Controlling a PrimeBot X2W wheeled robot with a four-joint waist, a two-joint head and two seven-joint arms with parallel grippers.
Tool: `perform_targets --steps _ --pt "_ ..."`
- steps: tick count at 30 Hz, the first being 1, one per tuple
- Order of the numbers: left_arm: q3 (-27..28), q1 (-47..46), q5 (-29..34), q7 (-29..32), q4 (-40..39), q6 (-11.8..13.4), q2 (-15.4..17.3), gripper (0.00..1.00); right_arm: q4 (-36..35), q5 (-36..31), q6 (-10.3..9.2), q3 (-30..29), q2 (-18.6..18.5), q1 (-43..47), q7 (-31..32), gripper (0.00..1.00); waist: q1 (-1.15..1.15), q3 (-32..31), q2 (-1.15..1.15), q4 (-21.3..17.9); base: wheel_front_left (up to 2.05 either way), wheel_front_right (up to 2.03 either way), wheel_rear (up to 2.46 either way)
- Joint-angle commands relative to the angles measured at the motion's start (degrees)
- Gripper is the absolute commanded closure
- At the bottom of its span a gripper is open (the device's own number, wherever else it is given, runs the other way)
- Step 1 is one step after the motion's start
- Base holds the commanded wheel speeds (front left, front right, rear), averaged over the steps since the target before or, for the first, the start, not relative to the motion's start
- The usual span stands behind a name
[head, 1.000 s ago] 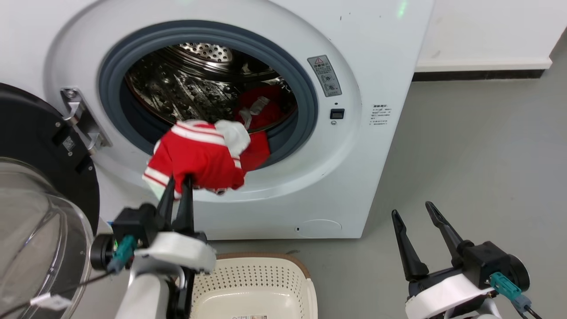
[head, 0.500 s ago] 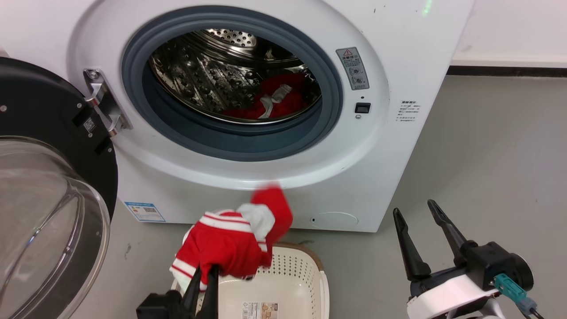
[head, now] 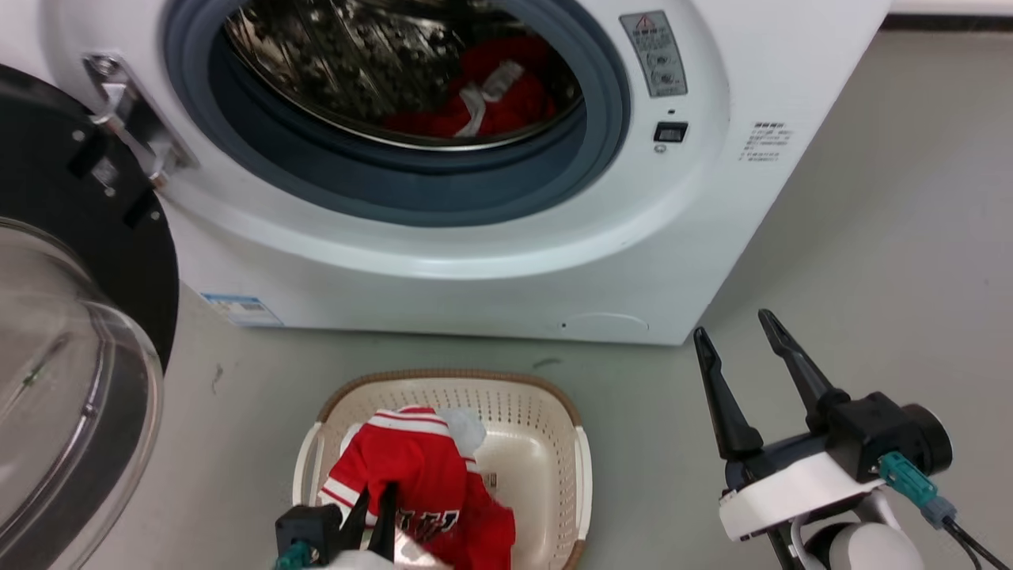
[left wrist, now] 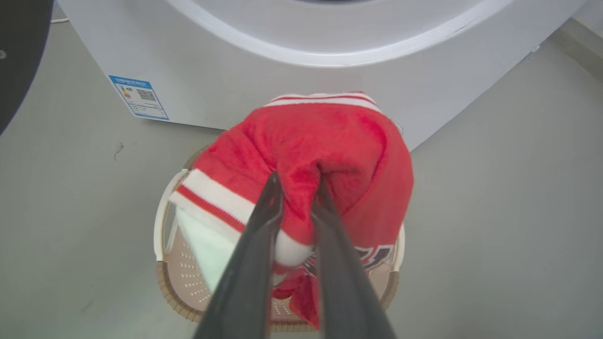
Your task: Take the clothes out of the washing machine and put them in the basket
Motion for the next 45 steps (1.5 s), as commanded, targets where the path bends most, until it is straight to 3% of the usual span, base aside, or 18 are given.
perform_targets --steps 1,16,24,32,33,36,45 --pt "0.4 -3.4 -0.4 -0.9 3.6 -0.6 0.1 1.00 -0.1 -0.7 -0.02 0.6 0.0 -1.7 0.0 0.00 -0.01 4.3 0.00 -0.7 0.00 0.00 0.00" --pt "0.7 -29.6 -2.3 -6.2 37.1 -5.0 -0.4 1.00 -1.4 -2.3 -0.03 1.6 0.0 -9.6 -1.1 0.00 -0.01 20.8 0.00 -3.4 0.00 0.00 0.00" --pt "0.6 -40.7 -3.7 -6.5 51.4 -4.6 -0.6 1.00 -1.5 -2.7 -0.03 2.7 0.0 -12.9 -1.7 0.00 -0.01 28.3 0.00 -5.2 0.00 0.00 0.00" --pt "-0.1 -44.6 -3.7 -5.1 56.9 -3.6 0.5 1.00 -1.1 -2.2 -0.03 3.6 0.0 -14.8 -2.8 0.00 -0.01 32.6 0.00 -7.3 0.00 0.00 0.00" --pt "-0.1 -44.7 -3.8 -5.1 57.1 -3.7 0.5 0.86 -1.0 -2.2 -0.03 3.6 0.0 -14.9 -3.0 0.00 -0.01 32.7 0.00 -7.4 0.00 0.00 0.00" --pt "0.0 -44.3 -4.1 -5.6 57.4 -3.8 0.5 0.00 0.1 -2.0 -0.03 3.3 0.0 -14.9 -3.3 0.00 -0.01 31.9 0.00 -7.4 0.00 0.00 0.00" --pt "0.5 -38.1 -5.4 -6.9 54.4 -3.7 -0.4 0.00 4.7 -1.5 -0.03 2.2 0.0 -12.0 -4.4 0.00 -0.01 18.8 0.00 -5.1 0.00 0.00 0.00"
